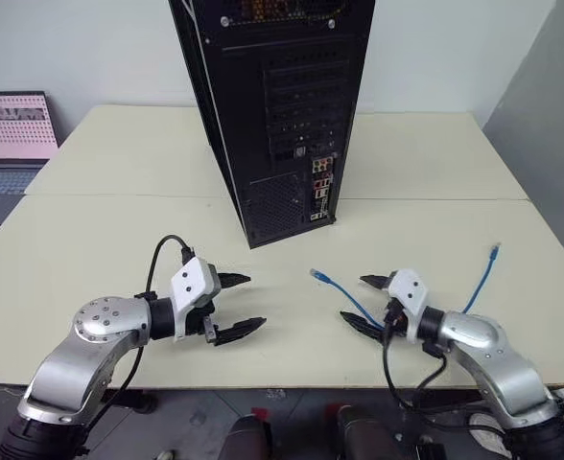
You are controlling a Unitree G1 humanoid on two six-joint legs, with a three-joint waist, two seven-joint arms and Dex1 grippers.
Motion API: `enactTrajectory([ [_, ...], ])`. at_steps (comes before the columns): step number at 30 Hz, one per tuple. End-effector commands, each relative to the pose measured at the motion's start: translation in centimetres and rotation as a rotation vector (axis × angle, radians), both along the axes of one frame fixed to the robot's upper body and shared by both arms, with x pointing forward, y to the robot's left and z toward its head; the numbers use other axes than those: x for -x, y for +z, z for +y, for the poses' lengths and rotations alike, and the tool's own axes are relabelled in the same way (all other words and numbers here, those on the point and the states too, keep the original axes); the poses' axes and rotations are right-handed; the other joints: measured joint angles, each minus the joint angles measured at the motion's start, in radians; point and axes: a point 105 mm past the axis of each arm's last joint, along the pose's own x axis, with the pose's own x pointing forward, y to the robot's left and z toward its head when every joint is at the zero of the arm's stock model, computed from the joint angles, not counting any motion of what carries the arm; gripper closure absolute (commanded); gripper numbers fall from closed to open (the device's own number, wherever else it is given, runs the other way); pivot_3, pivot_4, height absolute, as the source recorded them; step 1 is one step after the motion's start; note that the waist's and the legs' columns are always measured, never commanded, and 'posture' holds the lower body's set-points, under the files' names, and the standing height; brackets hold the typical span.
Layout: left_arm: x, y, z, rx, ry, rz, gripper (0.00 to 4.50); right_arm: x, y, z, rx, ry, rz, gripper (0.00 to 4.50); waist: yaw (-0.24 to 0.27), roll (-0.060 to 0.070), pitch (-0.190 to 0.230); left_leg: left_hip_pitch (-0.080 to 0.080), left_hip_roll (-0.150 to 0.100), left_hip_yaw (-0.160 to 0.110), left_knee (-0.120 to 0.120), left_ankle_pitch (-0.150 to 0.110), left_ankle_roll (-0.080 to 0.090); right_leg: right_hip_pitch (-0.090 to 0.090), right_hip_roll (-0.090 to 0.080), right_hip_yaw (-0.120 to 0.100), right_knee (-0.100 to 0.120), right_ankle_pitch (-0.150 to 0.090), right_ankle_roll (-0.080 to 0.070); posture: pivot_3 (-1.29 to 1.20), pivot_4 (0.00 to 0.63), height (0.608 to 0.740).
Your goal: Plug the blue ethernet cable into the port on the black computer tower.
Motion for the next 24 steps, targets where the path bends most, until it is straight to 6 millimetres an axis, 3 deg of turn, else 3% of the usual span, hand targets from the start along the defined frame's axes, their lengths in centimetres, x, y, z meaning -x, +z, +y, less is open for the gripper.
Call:
enactTrajectory([
  [1, 0.2, 0.4, -0.2, -0.033, -0.05, -0.044, 0.02, -1.0, -0.4, 1.1, 0.009, -0.018, -0.046, 0.0, 0.002, 0.0, 0.0, 0.0, 0.0, 0.0, 0.0, 0.0, 0.0, 0.0, 0.0, 0.0, 0.001, 0.0, 0.0, 0.0, 0.15, 0.74],
  [5, 0.2, 0.1, 0.2, -0.054, -0.045, -0.038, 0.02, -1.1, -1.4, 1.6, 0.032, -0.018, -0.038, 0.0, 0.003, 0.0, 0.0, -0.001, 0.0, 0.0, 0.0, 0.0, 0.0, 0.0, -0.001, 0.0, 0.0, 0.0, 0.0, 0.0, 0.15, 0.74],
  [8, -0.1, 0.1, 0.6, -0.056, -0.019, -0.044, 0.0, -1.4, -1.6, 1.3, 0.049, -0.039, -0.036, 0.55, 0.002, 0.0, 0.0, 0.0, 0.0, 0.0, 0.0, 0.0, 0.0, 0.0, -0.001, 0.0, 0.001, 0.0, 0.0, 0.0, 0.15, 0.74],
  [16, -0.1, -0.1, 0.8, -0.058, -0.006, -0.049, 0.0, -1.3, -1.3, 0.3, 0.071, -0.049, -0.019, 2.5, 0.004, 0.0, 0.0, 0.001, -0.001, -0.001, 0.004, 0.0, 0.0, 0.0, -0.001, 0.0, 0.007, 0.0, 0.0, 0.0, 0.15, 0.74],
  [24, -1.1, 0.2, 0.4, -0.05, -0.019, -0.065, 0.0, -1.5, 0.1, 0.8, 0.1, 0.005, -0.068, 4.49, 0.004, 0.0, 0.0, 0.001, -0.001, -0.001, 0.011, 0.0, 0.0, 0.0, 0.0, -0.001, 0.013, -0.001, 0.001, 0.0, 0.15, 0.74],
])
